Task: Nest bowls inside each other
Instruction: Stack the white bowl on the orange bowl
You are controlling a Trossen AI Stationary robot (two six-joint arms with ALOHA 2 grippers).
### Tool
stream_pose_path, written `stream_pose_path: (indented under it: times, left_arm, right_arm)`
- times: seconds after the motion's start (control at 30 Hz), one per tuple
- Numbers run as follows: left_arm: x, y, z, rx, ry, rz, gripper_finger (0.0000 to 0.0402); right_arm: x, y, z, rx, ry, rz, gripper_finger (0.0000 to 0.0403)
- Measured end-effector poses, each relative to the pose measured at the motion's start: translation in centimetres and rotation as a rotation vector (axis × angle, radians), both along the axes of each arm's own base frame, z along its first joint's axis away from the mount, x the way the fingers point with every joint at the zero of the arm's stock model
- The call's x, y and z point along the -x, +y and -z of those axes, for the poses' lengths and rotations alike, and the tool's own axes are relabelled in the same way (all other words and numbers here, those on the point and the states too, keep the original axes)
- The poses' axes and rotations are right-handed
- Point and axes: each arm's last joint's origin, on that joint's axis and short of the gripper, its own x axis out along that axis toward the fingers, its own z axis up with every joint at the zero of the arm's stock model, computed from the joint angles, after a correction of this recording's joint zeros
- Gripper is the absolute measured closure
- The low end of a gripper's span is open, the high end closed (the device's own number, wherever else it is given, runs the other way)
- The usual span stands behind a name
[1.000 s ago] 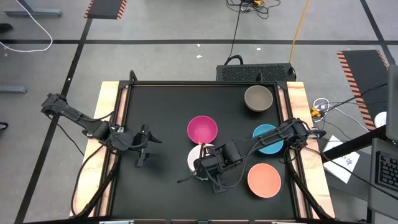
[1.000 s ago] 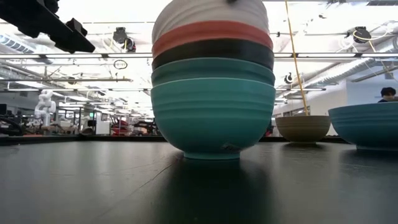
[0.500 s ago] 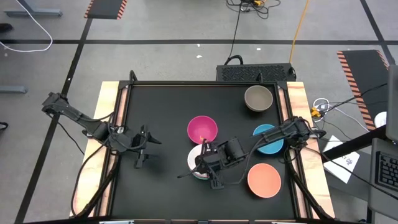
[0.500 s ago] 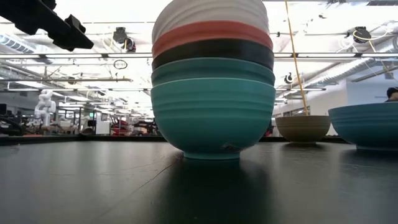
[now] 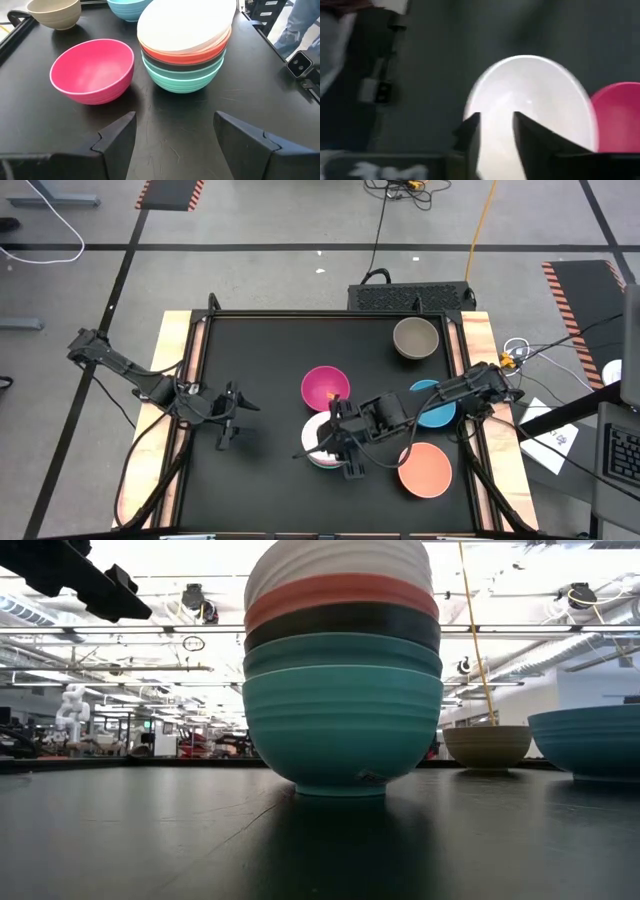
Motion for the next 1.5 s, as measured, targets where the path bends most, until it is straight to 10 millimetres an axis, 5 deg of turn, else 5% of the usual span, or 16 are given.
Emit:
stream_pose_path:
  times: [0.23,0.6,0.9,1.03,1.23,1.5]
  left_arm:
    - [0.0,0.0,0.0,0.000,0.000,0.000,0.0133]
    - [0.0,0.0,0.0,0.014,0.002,-0.008,0.0133]
    - [0.0,0.0,-0.1,0.019,-0.005,-0.009,0.0133]
    - [0.0,0.0,-0.1,0.019,-0.006,-0.009,0.0133]
    - [0.0,0.0,-0.1,0.018,-0.006,-0.009,0.0133]
    - [0.0,0.0,-0.1,0.014,-0.007,-0.013,0.0133]
  right_arm:
    - [0.4,0.3,-0.5,-0.153,0.039,-0.028,0.0357]
    - [0.3,0.4,0.1,-0.182,0.091,0.048,0.0248]
    - [0.3,-0.7,4.5,-0.157,0.237,0.080,0.0223]
    - [0.5,-0.8,5.4,-0.081,0.236,0.008,0.0259]
    - [0.2,-0.2,5.2,-0.030,0.151,-0.053,0.0390]
    - [0.1,0.5,5.2,-0.014,0.105,-0.016,0.0400]
